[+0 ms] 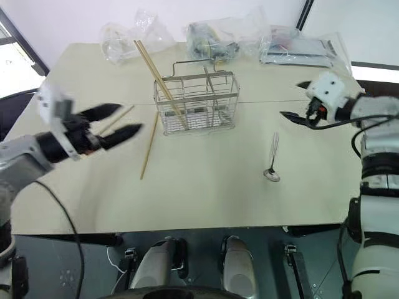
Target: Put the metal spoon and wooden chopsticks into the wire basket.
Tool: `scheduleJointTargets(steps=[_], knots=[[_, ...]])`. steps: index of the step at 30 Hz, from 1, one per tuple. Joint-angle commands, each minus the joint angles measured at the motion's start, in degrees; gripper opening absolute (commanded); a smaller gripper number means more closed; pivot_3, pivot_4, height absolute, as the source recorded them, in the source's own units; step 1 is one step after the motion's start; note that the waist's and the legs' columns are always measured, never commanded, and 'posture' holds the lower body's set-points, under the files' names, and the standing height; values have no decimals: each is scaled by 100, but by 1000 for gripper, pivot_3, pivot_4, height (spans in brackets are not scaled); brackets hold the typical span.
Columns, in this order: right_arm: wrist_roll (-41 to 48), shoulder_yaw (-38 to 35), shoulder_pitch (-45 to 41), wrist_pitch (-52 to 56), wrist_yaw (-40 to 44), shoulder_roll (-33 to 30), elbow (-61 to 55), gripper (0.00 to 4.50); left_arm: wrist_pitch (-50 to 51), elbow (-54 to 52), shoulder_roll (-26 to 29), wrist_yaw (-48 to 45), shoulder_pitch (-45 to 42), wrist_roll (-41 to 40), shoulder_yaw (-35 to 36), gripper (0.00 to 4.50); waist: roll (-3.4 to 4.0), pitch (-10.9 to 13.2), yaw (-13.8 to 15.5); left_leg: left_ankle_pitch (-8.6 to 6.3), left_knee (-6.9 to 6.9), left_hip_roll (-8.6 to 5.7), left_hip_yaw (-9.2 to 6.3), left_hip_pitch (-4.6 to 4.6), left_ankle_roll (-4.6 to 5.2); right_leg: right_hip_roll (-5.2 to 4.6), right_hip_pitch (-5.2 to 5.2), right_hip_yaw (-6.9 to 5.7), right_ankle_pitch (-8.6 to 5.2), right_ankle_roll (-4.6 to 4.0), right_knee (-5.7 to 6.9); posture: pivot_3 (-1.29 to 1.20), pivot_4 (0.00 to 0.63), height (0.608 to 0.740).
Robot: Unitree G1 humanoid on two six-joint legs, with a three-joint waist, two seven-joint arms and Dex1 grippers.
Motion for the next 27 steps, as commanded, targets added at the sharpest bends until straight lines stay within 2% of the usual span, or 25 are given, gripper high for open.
scheduleJointTargets(steps=[1,5,6,9,13,18,27], knots=[[-79,493,-284,-676,1217,-17,-364,4500,226,165,-176,-36,-534,135,-772,4462,0,0,12,2,0,-1,-2,0,-2,0,2,0,0,0,1,0,150,704],[-463,1079,-476,-2163,1954,-139,-139,4500,380,361,-333,-252,-933,71,-1155,4462,-2,2,21,2,4,-6,-1,-3,-1,-4,3,0,-1,4,-2,0,150,704],[-725,1337,-600,-2867,2024,-192,46,4500,396,400,-350,-340,-1011,65,-1240,4462,-3,2,15,2,4,-7,-1,-4,-1,-5,3,0,-2,4,-2,0,150,704],[-1311,1918,-1063,-4318,2028,-201,669,4500,439,447,-348,-594,-1132,46,-1386,4462,1,6,-8,3,4,-6,1,-1,-3,-5,1,1,-3,4,-2,0,150,704],[-1978,2374,-1554,-5316,1705,-104,1344,4500,559,498,-327,-846,-1145,-78,-1376,4462,4,8,-18,8,3,-4,0,0,-12,-3,-1,3,-3,3,0,0,150,704],[-2453,2788,-1795,-5899,1277,168,1834,4500,611,522,-328,-1036,-1176,-52,-1399,4462,3,9,-17,11,4,-3,-1,2,-16,-2,1,5,-3,2,1,0,150,704],[-3024,3361,-1777,-6272,651,377,2161,4500,890,414,-278,-1297,-1213,-381,-1256,4462,4,9,-8,12,8,-5,-5,3,-18,-4,6,5,-3,2,4,0,150,704]])
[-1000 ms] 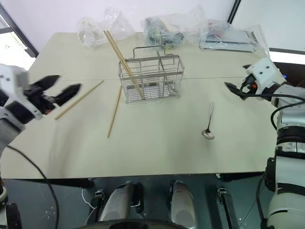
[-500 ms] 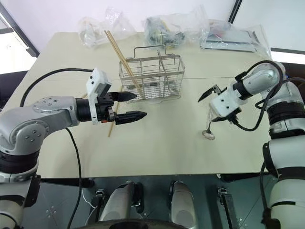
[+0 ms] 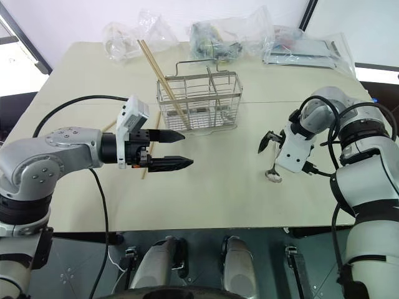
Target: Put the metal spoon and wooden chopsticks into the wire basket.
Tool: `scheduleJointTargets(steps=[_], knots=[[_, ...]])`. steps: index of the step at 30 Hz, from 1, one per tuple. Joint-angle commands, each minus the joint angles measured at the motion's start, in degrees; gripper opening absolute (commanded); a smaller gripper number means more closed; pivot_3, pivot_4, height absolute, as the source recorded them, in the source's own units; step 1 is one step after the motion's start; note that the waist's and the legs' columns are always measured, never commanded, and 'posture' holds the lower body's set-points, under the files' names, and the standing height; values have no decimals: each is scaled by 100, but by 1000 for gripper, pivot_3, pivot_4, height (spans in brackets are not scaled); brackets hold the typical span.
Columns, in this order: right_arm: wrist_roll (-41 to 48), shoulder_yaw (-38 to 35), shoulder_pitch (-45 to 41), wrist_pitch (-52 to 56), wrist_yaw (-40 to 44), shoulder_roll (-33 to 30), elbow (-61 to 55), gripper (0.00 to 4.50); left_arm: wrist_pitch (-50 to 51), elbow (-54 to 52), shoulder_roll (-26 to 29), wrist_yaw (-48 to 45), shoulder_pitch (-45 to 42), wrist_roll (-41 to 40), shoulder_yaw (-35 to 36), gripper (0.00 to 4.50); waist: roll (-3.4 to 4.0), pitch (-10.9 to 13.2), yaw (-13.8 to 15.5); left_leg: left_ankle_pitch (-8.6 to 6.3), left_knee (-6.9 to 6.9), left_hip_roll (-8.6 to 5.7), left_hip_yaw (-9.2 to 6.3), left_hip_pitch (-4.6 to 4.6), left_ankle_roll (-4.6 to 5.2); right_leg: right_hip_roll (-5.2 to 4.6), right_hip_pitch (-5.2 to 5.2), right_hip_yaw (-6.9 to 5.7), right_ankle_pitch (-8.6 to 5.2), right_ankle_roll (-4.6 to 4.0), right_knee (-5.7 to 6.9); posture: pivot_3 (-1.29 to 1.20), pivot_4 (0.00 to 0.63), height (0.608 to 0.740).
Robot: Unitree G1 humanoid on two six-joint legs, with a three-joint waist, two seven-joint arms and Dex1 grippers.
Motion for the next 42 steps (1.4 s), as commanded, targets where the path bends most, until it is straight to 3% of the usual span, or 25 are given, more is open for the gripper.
scheduleJointTargets(steps=[1,4,7,14,15,26,29,31,33,35,38,42], knots=[[-246,142,-130,-82,-292,20,73,4500,43,-172,67,-74,-146,-151,127,4462,0,0,-10,0,0,0,0,1,0,0,0,0,0,0,1,0,150,704],[-446,247,-101,-55,-560,65,120,4500,30,-170,50,-21,-169,-132,165,4462,0,0,-12,1,0,0,-1,1,-2,1,0,0,0,0,3,0,150,704],[-545,290,-77,-38,-786,135,164,3729,7,-128,14,53,-212,-112,203,4500,-2,-1,-8,2,1,0,-3,3,-2,1,4,-1,0,0,3,0,150,704],[-630,355,-88,-155,-935,214,255,320,41,64,-44,159,-441,-218,359,4500,-6,-3,-65,6,0,7,-7,16,-9,12,14,2,0,-2,3,0,150,704],[-626,361,-92,-173,-944,221,263,23,52,94,-47,163,-474,-223,369,4500,-6,-3,-70,7,0,8,-8,17,-11,14,15,3,-1,-3,4,0,150,704],[-470,316,-51,-298,-1100,98,243,23,26,104,-51,169,-506,-170,391,4500,-5,-3,-37,8,1,8,-10,19,-13,15,18,4,-2,-5,6,0,150,704],[120,147,-73,-176,-857,70,275,23,6,106,-3,130,-505,-161,422,4500,-2,-1,-32,9,0,7,-10,19,-13,15,18,4,-2,-5,6,0,150,704],[1579,-143,182,640,94,88,-283,23,-5,139,49,99,-535,-165,484,4500,-3,-1,-28,9,1,7,-11,18,-13,15,20,4,-2,-5,5,0,150,704],[3495,-400,660,2918,965,-142,-1822,23,-63,172,119,53,-560,-115,536,4500,-2,-1,-18,9,1,8,-18,19,-12,15,27,2,-1,-6,4,0,150,704],[5026,-840,945,5737,1171,-420,-3369,23,-171,228,229,-37,-606,-6,552,4500,10,7,4,9,4,7,-25,19,-11,11,28,-1,-1,-6,9,0,150,704],[6017,-1567,1021,8282,1034,-651,-4477,23,-311,482,408,-191,-773,133,583,4500,20,12,29,7,7,2,-26,16,-8,-4,24,-11,0,-7,12,0,150,704],[6662,-2401,1083,10190,497,-700,-5206,23,-430,852,516,-381,-1050,263,598,4500,20,12,70,-5,7,-1,-29,5,5,-9,17,-26,-1,-8,4,0,150,704]])
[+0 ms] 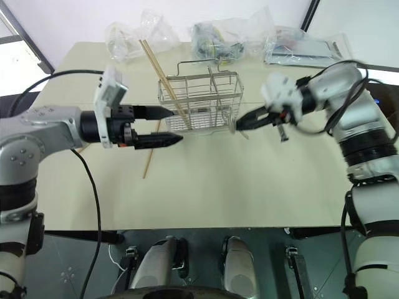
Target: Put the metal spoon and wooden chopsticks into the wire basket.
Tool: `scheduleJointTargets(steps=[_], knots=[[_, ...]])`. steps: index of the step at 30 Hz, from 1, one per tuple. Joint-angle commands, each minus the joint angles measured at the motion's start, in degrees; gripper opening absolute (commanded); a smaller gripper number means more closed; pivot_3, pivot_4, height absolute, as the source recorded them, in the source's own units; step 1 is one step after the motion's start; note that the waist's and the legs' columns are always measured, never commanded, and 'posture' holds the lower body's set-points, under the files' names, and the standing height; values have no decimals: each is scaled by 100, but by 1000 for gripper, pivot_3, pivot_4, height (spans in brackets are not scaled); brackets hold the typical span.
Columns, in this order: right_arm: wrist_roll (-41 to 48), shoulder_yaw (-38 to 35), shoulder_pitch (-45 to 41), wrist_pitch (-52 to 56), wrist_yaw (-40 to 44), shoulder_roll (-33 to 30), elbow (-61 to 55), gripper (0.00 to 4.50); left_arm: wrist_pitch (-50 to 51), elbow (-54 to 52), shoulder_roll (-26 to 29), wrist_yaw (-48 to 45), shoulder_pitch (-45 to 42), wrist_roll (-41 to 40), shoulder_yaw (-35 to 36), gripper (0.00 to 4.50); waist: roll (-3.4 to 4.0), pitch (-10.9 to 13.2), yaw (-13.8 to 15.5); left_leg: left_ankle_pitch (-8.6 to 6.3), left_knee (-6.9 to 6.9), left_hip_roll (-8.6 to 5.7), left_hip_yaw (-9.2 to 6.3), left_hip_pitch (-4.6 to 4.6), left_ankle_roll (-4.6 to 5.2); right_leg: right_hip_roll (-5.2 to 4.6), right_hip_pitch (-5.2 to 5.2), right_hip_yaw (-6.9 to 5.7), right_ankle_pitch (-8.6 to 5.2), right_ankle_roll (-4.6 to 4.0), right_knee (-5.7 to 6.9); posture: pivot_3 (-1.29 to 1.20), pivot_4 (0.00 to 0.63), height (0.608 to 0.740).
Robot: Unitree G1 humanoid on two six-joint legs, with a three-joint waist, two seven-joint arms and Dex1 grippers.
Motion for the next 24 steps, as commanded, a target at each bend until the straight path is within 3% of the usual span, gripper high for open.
scheduleJointTargets(steps=[1,4,8,16,24], knots=[[782,-906,-106,1696,-698,51,-502,23,-250,204,98,-258,-352,149,122,4500,0,0,20,-4,0,-1,5,0,7,-1,-2,1,0,0,-1,0,150,704],[974,-1540,-370,2504,-1781,519,-357,23,-347,362,81,-418,-539,301,13,4500,0,0,52,-1,0,0,12,-9,3,0,-14,3,2,1,1,0,150,704],[762,-2096,-709,2654,-2837,1155,193,23,-437,576,-23,-547,-734,482,-89,4500,0,0,58,1,-4,1,28,-12,3,3,-25,10,3,1,7,0,150,704],[-252,-2312,-1271,1619,-3554,1906,1985,23,-499,719,-128,-701,-906,701,-138,4500,0,0,69,1,-4,-1,36,-17,7,6,-26,12,4,4,7,0,150,704],[-978,-2183,-1246,1122,-3422,2238,2808,23,-361,578,-119,-567,-874,673,46,4500,0,0,6,1,-6,0,36,-17,6,9,-28,16,3,4,9,0,150,704]])
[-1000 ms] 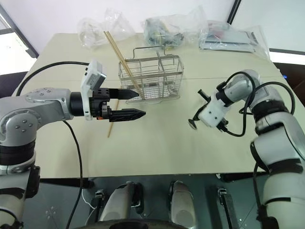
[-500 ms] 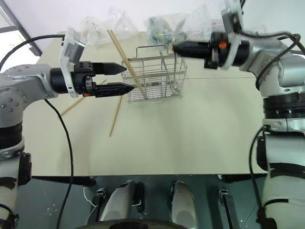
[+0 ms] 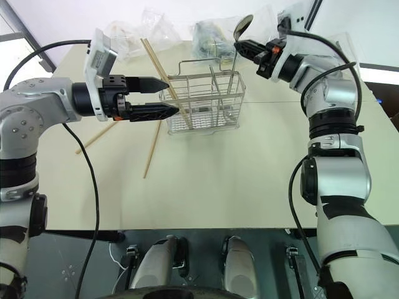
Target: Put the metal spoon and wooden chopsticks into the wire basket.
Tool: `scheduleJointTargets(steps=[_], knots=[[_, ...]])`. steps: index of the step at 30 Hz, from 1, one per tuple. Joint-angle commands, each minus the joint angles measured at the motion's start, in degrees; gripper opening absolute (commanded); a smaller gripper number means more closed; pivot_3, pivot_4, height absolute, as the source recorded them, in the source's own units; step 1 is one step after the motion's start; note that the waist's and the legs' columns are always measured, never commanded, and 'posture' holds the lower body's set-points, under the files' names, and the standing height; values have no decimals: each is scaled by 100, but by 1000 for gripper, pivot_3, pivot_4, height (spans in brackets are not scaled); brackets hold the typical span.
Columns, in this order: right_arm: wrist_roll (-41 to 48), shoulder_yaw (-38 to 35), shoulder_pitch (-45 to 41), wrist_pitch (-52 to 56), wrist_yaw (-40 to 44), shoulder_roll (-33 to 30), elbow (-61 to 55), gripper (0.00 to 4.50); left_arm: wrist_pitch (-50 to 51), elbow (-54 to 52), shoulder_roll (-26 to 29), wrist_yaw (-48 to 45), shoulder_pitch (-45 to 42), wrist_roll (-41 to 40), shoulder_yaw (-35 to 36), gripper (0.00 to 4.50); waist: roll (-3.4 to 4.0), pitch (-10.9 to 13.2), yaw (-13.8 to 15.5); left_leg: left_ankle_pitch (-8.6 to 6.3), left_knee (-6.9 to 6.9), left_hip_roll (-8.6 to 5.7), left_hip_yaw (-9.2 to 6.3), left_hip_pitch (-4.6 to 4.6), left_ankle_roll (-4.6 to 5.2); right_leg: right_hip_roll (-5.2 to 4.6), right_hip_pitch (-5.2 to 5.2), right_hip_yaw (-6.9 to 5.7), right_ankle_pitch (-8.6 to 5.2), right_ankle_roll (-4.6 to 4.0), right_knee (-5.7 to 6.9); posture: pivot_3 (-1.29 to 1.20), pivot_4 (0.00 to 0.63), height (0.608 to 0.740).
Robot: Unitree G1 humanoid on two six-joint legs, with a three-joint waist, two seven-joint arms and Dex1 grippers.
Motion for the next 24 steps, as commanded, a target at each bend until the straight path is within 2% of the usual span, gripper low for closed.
scheduleJointTargets(steps=[1,3,9,13,17,23,24], knots=[[-243,-20,-116,-73,111,103,11,312,7,-205,60,67,-61,-53,258,4500,0,0,-31,0,0,0,-1,0,0,0,0,0,0,0,0,0,150,704],[-308,-14,-20,11,195,177,-52,1026,26,-232,71,109,-35,-44,286,4500,0,0,-78,0,0,0,-2,0,0,0,1,0,0,0,1,0,150,704],[-487,-36,169,34,272,231,-400,3978,38,-259,65,235,-15,-22,332,4500,0,0,-82,0,-2,2,-3,1,-1,2,0,1,0,0,2,0,150,704],[-506,-217,70,112,171,116,-466,3978,-63,-159,55,505,-30,150,428,4500,0,0,-80,0,-2,1,-4,1,-1,1,0,2,0,0,2,0,150,704],[-368,-504,-101,258,14,-82,-624,3978,-54,-30,54,1114,-45,318,828,4500,0,0,-80,0,-2,1,-4,1,-1,1,0,2,0,0,2,0,150,704],[-153,-890,-292,592,-40,-401,-1046,3978,41,70,445,1637,113,669,1208,4500,1,0,-87,0,-6,2,-2,2,-1,2,-3,5,-1,0,2,0,150,704],[57,-986,-291,907,64,-499,-1333,3978,18,234,662,1617,239,832,1223,4500,1,0,-88,0,-6,2,-2,3,-1,2,-3,5,-1,0,1,0,150,704]])
